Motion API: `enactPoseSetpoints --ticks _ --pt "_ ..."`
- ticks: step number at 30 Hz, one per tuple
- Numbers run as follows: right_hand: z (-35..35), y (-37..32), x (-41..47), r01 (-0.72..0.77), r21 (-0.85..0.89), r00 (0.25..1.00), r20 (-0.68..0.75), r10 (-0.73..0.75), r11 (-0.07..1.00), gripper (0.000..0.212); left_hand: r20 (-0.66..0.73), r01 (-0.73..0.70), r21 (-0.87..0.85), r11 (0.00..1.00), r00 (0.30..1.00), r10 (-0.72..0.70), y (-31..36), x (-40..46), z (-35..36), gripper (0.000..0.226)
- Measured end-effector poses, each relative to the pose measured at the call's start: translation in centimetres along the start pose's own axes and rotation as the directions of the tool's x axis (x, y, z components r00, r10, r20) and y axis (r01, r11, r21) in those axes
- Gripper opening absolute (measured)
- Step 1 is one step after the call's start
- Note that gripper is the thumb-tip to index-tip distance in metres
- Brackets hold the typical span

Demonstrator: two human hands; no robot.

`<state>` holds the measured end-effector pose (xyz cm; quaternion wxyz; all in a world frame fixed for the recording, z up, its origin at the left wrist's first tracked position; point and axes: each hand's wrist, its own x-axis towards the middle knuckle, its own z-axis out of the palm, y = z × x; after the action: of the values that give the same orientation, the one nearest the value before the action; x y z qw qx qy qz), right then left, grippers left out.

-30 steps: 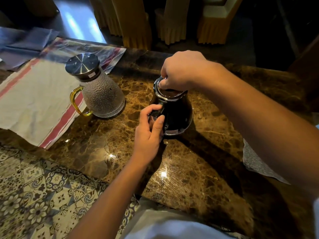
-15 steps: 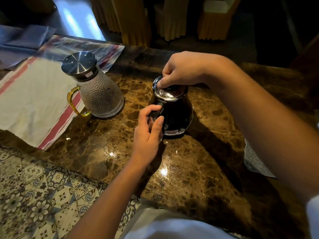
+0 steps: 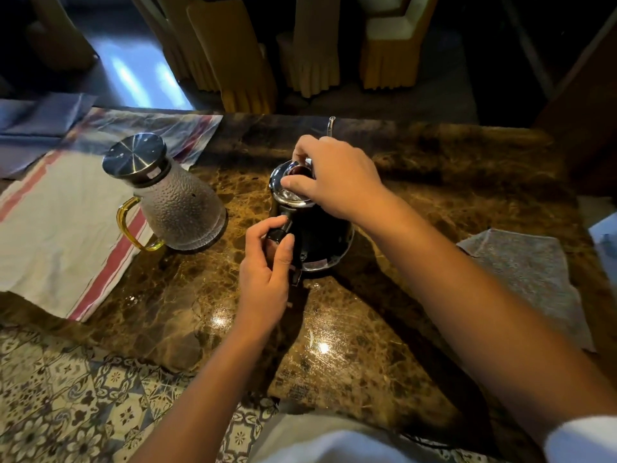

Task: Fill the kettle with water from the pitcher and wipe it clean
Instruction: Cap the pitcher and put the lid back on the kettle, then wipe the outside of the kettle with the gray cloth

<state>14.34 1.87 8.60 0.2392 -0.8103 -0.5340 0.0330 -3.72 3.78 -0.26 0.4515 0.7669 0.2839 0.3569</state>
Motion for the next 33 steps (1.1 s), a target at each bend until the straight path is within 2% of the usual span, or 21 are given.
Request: enactPoseSetpoints --ticks 7,10,13,16,19,23,27,29,33 --pt "0.2 -0.1 -1.1 -0.014 0.129 0.997 -0.08 0.024 0.992 0.032 0.086 -0.071 0.257 0.964 0.995 0.05 0.2 1.0 -2.6 0.029" --pt "-0.5 0.4 -1.5 0.006 0.173 1.0 -0.011 -0.005 0.985 0.045 0.146 -0.195 0.378 0.905 0.978 0.15 1.0 2.0 -3.5 0.024" --pt "-2.4 1.9 -3.0 0.02 0.302 0.999 0.039 -0.033 0.953 0.062 0.167 -0.206 0.401 0.892 0.974 0.15 1.9 3.8 -4.2 0.031" --pt "-3.5 4.8 -6.0 -0.019 0.42 0.993 -0.1 0.067 0.908 0.053 0.062 -0.199 0.424 0.884 0.98 0.191 3.3 5.7 -4.4 0.039" --pt "-3.6 8.6 -9.7 -0.139 0.457 0.935 -0.233 0.269 0.879 0.032 0.019 -0.259 0.428 0.866 0.96 0.278 5.0 7.8 -3.9 0.027" --pt "-2.7 14.6 -14.6 -0.45 0.341 0.807 -0.239 0.539 0.825 0.025 0.178 -0.361 0.481 0.799 0.932 0.315 6.0 10.7 -2.1 0.034" --pt "-0.4 18.2 -18.5 -0.656 0.158 0.687 -0.28 0.67 0.738 0.043 0.337 -0.447 0.464 0.765 0.888 0.314 5.3 12.2 -0.3 0.038" --pt "0.9 18.9 -19.7 -0.705 0.079 0.663 -0.28 0.695 0.704 0.057 0.391 -0.469 0.456 0.756 0.869 0.303 4.8 12.3 0.0 0.036" --pt "3.7 19.8 -20.8 -0.74 -0.061 0.667 -0.203 0.717 0.67 0.081 0.468 -0.446 0.41 0.796 0.852 0.236 3.9 12.3 0.0 0.033"
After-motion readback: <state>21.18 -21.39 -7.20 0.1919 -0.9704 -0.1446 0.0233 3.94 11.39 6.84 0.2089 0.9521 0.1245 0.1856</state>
